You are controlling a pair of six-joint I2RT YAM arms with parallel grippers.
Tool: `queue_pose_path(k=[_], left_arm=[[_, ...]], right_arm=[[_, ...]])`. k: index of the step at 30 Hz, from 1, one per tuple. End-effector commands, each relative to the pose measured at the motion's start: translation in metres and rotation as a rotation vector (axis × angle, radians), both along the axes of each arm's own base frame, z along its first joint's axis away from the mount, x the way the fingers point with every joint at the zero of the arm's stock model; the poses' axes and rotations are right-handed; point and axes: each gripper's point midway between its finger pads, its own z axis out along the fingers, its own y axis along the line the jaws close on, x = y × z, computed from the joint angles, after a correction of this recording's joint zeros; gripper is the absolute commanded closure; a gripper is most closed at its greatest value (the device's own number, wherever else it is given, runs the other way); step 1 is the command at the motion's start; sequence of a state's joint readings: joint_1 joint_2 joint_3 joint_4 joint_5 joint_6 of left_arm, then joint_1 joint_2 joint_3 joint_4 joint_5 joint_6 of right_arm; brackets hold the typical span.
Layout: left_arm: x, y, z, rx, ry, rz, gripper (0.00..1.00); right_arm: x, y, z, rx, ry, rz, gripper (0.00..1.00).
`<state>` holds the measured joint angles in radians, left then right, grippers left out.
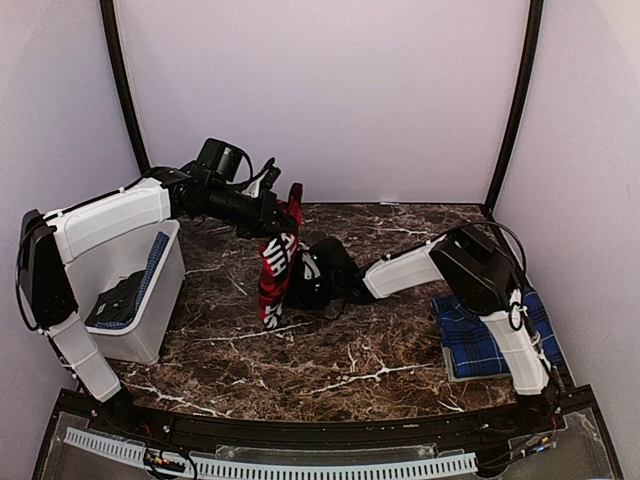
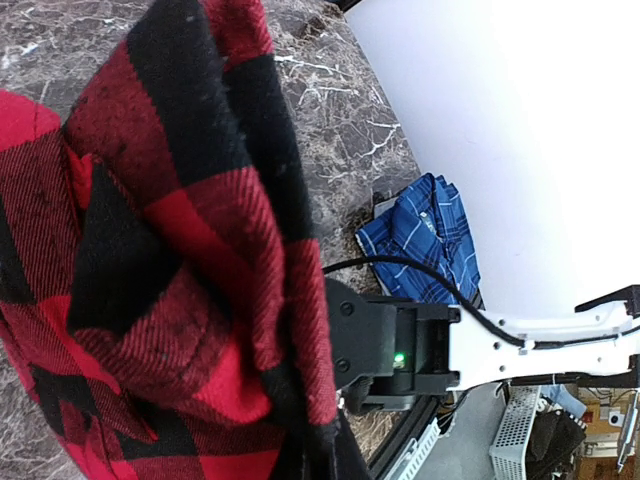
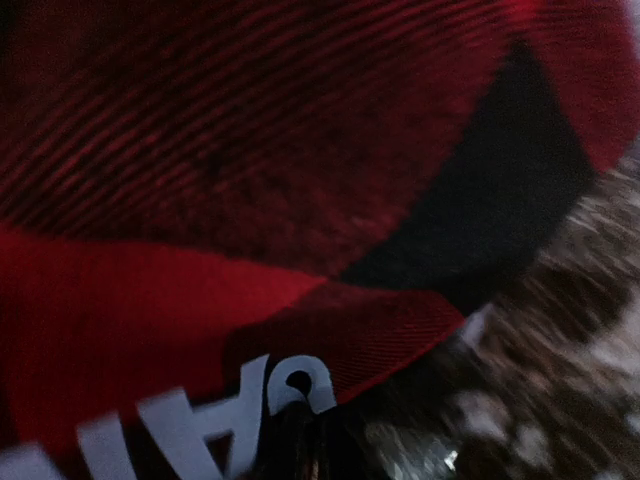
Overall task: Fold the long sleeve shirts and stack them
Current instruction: Turn over the square folded shirt at the center of the board.
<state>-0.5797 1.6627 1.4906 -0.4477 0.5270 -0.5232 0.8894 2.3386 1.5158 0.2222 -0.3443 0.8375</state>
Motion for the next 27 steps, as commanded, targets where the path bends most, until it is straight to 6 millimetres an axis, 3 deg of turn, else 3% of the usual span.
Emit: queue_pose_path(k=[1,6,14,21,27], left_arm=[[0.002,-0.033,0.020,-0.128,-0.006,-0.068,1.00],[-0.004,-0.046,0.014,-0.153,0.029,-0.086,1.00],[-0.010,-0.038,0.003,-0.134,0.036,-0.064,1.00],[-0.011,-0.035,0.001,-0.122,0.030,-0.061,1.00],[-0.011,-0.034,-0.002,-0.112,0.030,-0.059,1.00]], right_arm=[[-0.008,0.031,0.000,0.167,0.095,0.029,0.95],[-0.002,0.034,0.005,0.262,0.128,0.026,0.93],[0.013,0.003,0.009,0.284,0.133,-0.042,0.92],[0.024,-0.017,0.003,0.191,0.106,-0.100,0.92],[0.032,-0.046,0.005,0.132,0.092,-0.163,0.88]])
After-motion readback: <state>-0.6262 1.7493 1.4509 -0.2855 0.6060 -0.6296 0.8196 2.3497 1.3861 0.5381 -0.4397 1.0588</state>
